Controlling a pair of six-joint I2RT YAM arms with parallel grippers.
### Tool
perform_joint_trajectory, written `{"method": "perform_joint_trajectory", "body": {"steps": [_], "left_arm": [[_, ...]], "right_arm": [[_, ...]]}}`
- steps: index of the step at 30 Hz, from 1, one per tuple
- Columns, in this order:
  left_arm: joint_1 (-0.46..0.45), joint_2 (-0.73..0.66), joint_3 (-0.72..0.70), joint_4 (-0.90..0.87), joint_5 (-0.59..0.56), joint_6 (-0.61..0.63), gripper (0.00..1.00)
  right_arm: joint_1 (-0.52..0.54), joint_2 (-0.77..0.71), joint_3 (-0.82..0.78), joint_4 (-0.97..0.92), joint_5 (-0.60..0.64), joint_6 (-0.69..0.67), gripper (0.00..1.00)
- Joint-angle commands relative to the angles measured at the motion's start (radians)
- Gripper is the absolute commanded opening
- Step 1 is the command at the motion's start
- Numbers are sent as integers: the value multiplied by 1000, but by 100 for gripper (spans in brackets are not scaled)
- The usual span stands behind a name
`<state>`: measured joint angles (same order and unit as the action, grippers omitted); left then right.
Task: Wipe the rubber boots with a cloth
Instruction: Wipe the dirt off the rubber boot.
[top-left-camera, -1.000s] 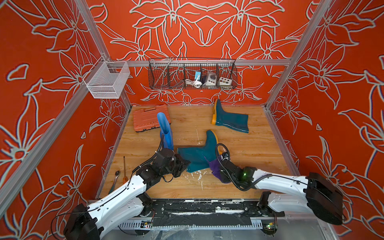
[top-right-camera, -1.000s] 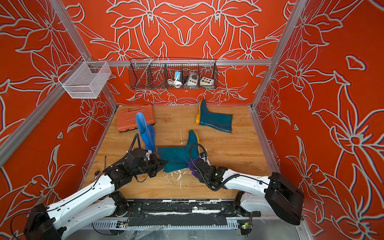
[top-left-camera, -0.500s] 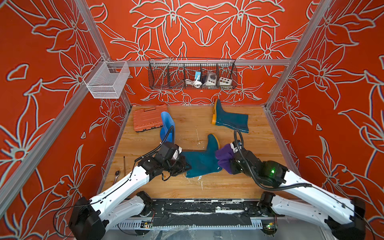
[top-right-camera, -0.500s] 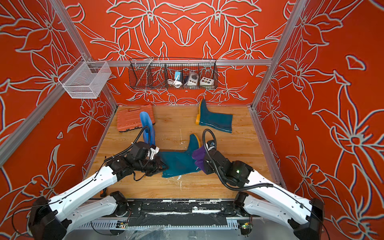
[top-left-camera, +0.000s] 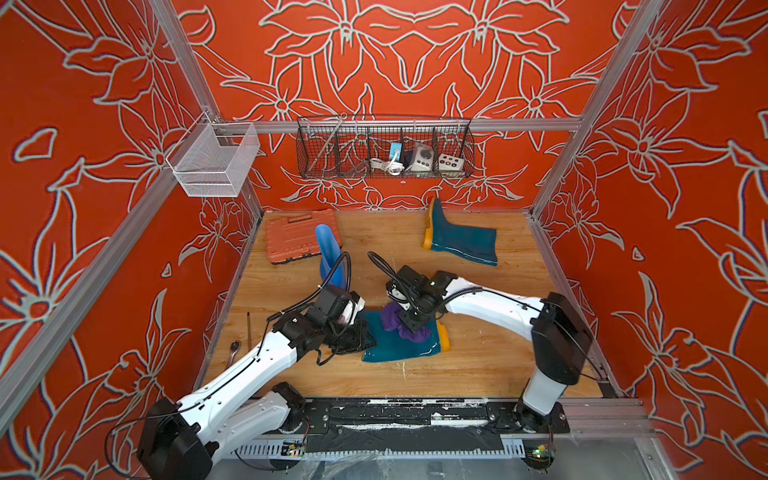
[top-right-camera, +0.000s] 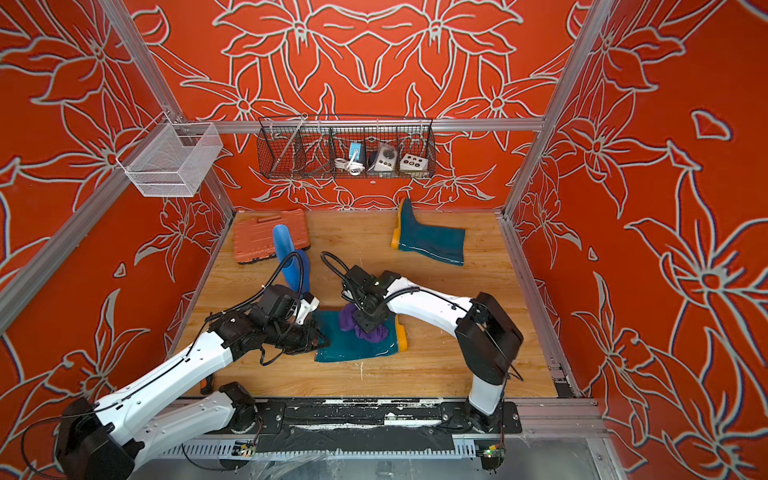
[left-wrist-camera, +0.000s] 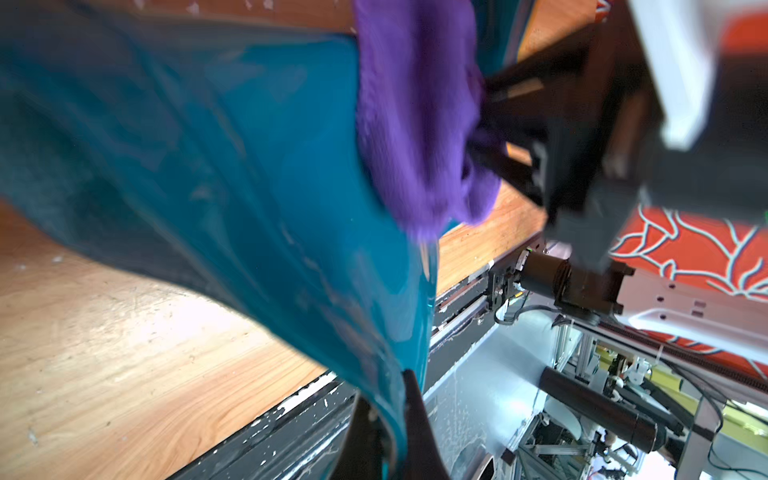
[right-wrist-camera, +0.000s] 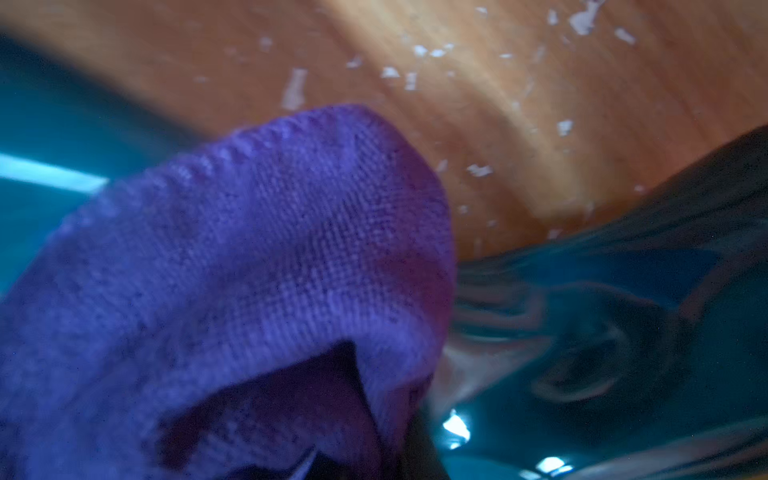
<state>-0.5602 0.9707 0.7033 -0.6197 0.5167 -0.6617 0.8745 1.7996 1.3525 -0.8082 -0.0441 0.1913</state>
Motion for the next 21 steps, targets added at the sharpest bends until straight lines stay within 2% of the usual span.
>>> {"method": "perform_joint_trajectory", "body": {"steps": [1, 5, 9, 15, 19, 21], "left_arm": [[3, -4, 11, -40, 71, 55, 0], [3, -14, -11, -25, 66, 44, 0], [3, -31, -24, -7, 65, 39, 0], [3, -13, -26, 27, 65, 41, 0], [3, 2, -15, 27, 65, 43, 0], [3, -2, -17, 26, 67, 41, 0]], "right_arm": [[-120, 63, 86, -81, 123, -66, 0], [-210, 127, 184, -107, 169, -59, 0], [-207, 76, 199, -96, 157, -47, 0], [-84, -38, 120, -31, 75, -23, 0], [-38, -11, 71, -27, -5, -21, 0], [-44, 28, 60, -31, 9, -41, 0]]}}
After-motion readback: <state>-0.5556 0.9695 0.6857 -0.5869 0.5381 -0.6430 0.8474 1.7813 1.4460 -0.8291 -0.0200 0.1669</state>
